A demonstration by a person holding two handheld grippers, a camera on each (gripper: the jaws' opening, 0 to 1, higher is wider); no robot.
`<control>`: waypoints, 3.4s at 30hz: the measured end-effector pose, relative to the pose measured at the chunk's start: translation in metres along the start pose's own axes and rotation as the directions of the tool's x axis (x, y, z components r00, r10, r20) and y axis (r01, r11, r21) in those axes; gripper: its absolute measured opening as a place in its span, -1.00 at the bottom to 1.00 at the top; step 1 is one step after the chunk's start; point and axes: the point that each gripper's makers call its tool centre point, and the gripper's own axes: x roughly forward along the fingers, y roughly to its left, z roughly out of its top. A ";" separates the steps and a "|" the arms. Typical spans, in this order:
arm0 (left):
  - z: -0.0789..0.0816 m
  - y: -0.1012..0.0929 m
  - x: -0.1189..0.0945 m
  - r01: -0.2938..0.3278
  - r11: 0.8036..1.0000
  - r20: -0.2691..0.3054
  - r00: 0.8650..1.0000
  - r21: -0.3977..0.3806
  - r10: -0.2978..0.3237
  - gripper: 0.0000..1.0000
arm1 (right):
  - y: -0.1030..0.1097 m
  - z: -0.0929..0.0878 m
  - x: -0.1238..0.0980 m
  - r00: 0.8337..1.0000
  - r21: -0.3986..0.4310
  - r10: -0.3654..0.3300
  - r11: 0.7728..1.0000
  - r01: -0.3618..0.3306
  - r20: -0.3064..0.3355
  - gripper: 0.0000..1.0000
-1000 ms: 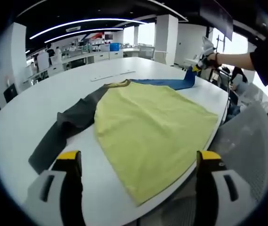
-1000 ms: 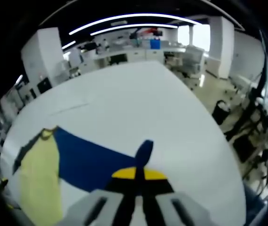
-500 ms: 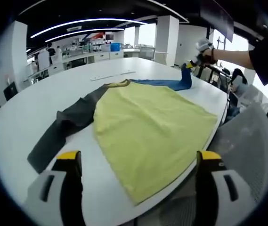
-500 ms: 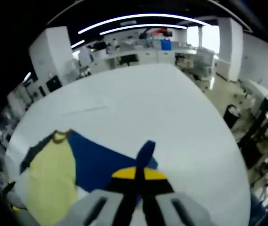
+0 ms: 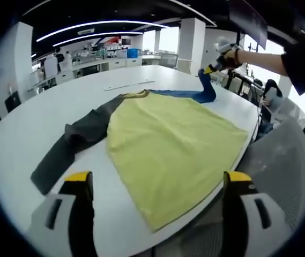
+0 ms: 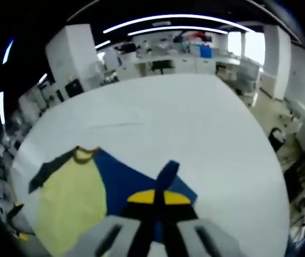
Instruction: Fold the garment on the visible template until the final outline fits inside the template.
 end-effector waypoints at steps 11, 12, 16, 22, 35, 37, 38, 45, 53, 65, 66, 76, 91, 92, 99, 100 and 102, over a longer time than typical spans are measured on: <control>-0.001 -0.002 0.002 0.004 1.000 -0.003 1.000 -0.006 -0.004 0.96 | 0.046 0.010 0.013 0.998 -0.065 0.067 0.996 -0.068 -0.020 -1.00; -0.002 -0.002 0.002 0.006 1.000 -0.002 1.000 -0.006 -0.006 0.96 | 0.050 0.012 0.014 0.997 -0.076 0.076 0.994 -0.078 -0.026 -1.00; -0.004 -0.001 0.002 0.011 1.000 -0.005 1.000 -0.008 -0.011 0.96 | 0.065 0.017 0.018 0.995 -0.104 0.097 0.990 -0.099 -0.029 -1.00; -0.005 0.001 0.003 0.008 1.000 0.001 1.000 -0.017 -0.008 0.96 | 0.080 0.018 0.026 0.992 -0.128 0.117 0.984 -0.122 -0.045 -1.00; -0.008 0.005 0.003 0.002 0.999 -0.002 1.000 -0.032 -0.002 0.96 | 0.114 0.023 0.041 0.985 -0.189 0.153 0.968 -0.166 -0.078 -1.00; -0.009 0.006 0.003 -0.001 0.999 -0.005 1.000 -0.039 0.001 0.96 | 0.118 0.023 0.044 0.984 -0.194 0.154 0.967 -0.168 -0.084 -1.00; -0.008 0.007 0.003 -0.003 0.999 -0.002 1.000 -0.041 0.003 0.96 | 0.120 0.023 0.045 0.984 -0.196 0.157 0.965 -0.172 -0.087 -1.00; -0.008 0.006 0.003 0.000 0.999 0.001 1.000 -0.050 0.000 0.98 | 0.136 0.023 0.052 0.979 -0.203 0.175 0.960 -0.193 -0.103 -1.00; -0.010 0.005 0.004 0.005 0.998 -0.004 1.000 -0.056 -0.005 0.98 | 0.159 0.025 0.056 0.974 -0.216 0.201 0.951 -0.220 -0.109 -1.00; -0.010 0.004 0.005 0.006 0.998 -0.007 1.000 -0.057 -0.007 0.98 | 0.185 0.031 0.059 0.967 -0.239 0.229 0.939 -0.249 -0.107 -1.00; -0.010 0.004 0.005 0.007 0.998 -0.008 1.000 -0.057 -0.007 0.98 | 0.187 0.032 0.059 0.967 -0.237 0.233 0.938 -0.252 -0.107 -1.00; -0.010 0.006 0.005 0.001 0.998 -0.003 1.000 -0.065 -0.002 0.97 | 0.216 0.036 0.063 0.957 -0.219 0.274 0.932 -0.289 -0.100 -1.00; -0.011 0.004 0.005 0.009 0.998 -0.009 1.000 -0.064 -0.010 0.96 | 0.259 0.031 0.064 0.933 -0.200 0.339 0.913 -0.357 -0.116 -1.00; -0.011 0.003 0.005 0.010 0.998 -0.010 1.000 -0.064 -0.011 0.96 | 0.262 0.030 0.065 0.932 -0.203 0.342 0.911 -0.360 -0.119 -1.00; -0.011 0.004 0.005 0.006 0.997 -0.010 1.000 -0.076 -0.006 0.96 | 0.276 0.030 0.070 0.920 -0.214 0.368 0.896 -0.390 -0.138 -1.00; -0.012 0.004 0.005 0.006 0.997 -0.011 1.000 -0.077 -0.007 0.95 | 0.278 0.029 0.071 0.918 -0.217 0.371 0.893 -0.393 -0.138 -1.00; -0.012 0.005 0.006 0.004 0.997 -0.015 1.000 -0.075 -0.005 0.96 | 0.282 0.027 0.071 0.915 -0.230 0.376 0.886 -0.402 -0.147 -1.00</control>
